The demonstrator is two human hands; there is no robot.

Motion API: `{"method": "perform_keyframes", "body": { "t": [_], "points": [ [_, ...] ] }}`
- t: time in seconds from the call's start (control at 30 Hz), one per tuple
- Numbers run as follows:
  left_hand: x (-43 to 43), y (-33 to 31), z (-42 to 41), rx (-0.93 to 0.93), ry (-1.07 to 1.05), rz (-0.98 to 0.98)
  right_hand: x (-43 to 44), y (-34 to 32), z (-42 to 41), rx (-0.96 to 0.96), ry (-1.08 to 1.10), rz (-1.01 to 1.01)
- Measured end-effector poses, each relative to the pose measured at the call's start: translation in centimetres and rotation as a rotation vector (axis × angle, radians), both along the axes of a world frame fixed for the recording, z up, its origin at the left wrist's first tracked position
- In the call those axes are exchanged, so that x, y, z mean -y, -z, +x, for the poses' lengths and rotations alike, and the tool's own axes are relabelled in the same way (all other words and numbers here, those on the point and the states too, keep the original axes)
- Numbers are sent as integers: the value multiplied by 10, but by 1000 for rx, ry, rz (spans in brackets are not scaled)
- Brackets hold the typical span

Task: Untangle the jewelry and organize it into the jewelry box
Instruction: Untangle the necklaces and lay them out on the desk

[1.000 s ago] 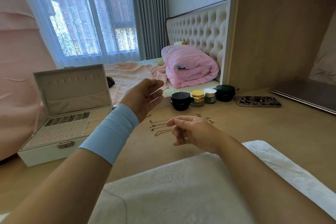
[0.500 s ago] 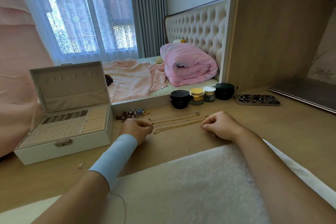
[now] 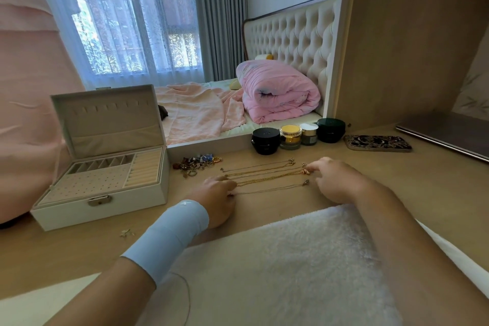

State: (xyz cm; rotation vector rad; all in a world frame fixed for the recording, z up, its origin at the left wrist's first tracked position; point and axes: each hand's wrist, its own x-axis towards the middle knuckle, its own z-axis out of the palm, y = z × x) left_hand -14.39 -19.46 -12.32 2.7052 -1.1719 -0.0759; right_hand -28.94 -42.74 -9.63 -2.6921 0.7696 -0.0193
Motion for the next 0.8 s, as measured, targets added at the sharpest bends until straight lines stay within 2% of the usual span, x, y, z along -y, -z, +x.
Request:
{"method": "perform_keyframes", "body": {
  "t": [0.13,0.2,0.33,0.5,0.8],
  "points": [
    [-4,4,-12,-133,160,287,-12,-2,-6,-344,-143,23],
    [-4,6,-15,-180,166,365,-13,0,-6,-418,-158,21],
    [6,5,-17,-224,148,344,-6,7,-1,-413,-102,4],
    [20,7,-15,-195,149,359,-1,19,7,-323,-32,-4],
    [22,8,-12,-192,164,313,8,21,9,-273,-74,47]
  ]
}}
